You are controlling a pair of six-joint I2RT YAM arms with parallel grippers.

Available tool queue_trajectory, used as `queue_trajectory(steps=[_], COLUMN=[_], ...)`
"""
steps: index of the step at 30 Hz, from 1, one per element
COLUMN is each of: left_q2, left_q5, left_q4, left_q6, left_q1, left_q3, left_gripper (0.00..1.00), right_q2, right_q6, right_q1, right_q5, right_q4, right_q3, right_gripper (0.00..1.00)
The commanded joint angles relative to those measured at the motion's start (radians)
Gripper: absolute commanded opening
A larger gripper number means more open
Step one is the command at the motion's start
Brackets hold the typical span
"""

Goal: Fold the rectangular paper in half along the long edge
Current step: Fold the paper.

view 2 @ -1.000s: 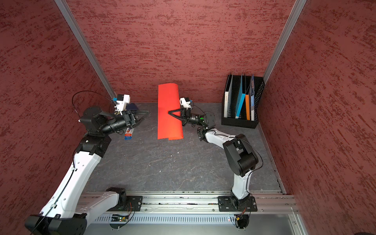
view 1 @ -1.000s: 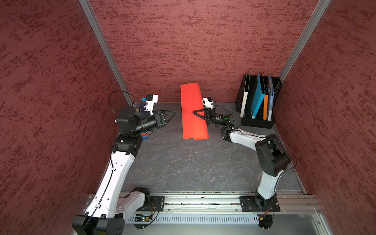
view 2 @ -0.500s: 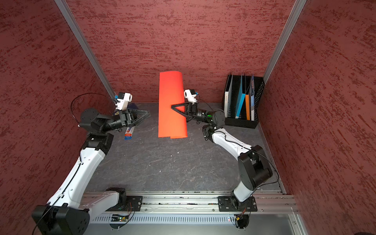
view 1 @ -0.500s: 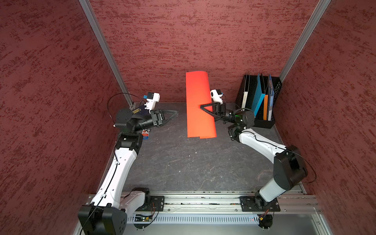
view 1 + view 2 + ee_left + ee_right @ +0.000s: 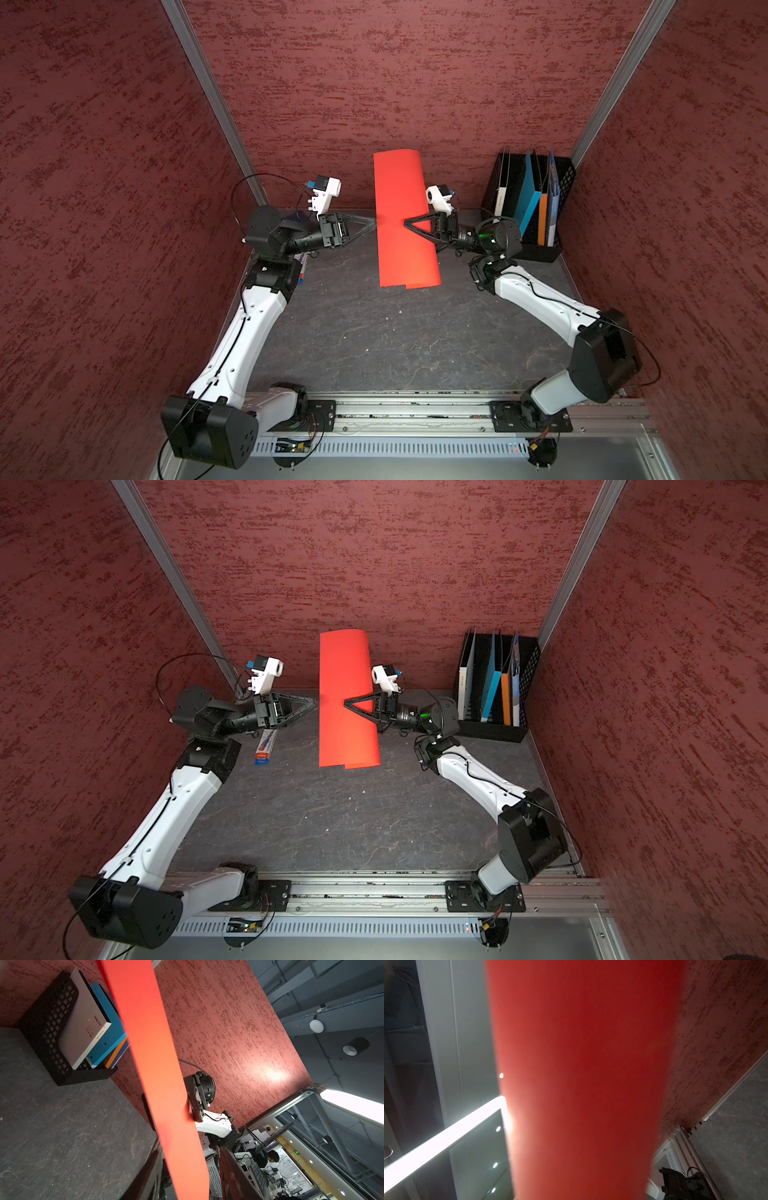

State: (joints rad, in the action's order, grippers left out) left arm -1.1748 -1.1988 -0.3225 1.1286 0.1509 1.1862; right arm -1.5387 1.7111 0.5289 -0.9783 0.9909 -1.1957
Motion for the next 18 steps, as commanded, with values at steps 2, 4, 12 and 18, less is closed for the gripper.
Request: queue_trajectory(steps=[2, 4, 12, 18], left_q2=[-0.009, -0.015, -0.021, -0.026], left_q5=[0.007, 0.007, 0.01, 0.005], left_q4=[-0.021, -0.019, 0.062, 0.098], left_q6=[-0.021, -0.025, -0.087, -0.109], left_q1=[0.017, 0.024, 0.029, 0.026], left_q3=[0.039, 0.036, 0.049, 0.071], left_gripper=[0.47, 0.47, 0.47, 0.47], right_q2=[0.044, 0.05, 0.073, 0.077], right_q6=[-0.049, -0.056, -0.061, -0.082], right_q1=[0.008, 0.008, 0.01, 0.01], right_q5=[-0.022, -0.024, -0.031, -0.047], right_q4=[-0.039, -0.047, -0.063, -0.102], right_q3=[0.008, 0.01, 0.02, 0.021], right_gripper=[0.34, 0.34, 0.34, 0.34])
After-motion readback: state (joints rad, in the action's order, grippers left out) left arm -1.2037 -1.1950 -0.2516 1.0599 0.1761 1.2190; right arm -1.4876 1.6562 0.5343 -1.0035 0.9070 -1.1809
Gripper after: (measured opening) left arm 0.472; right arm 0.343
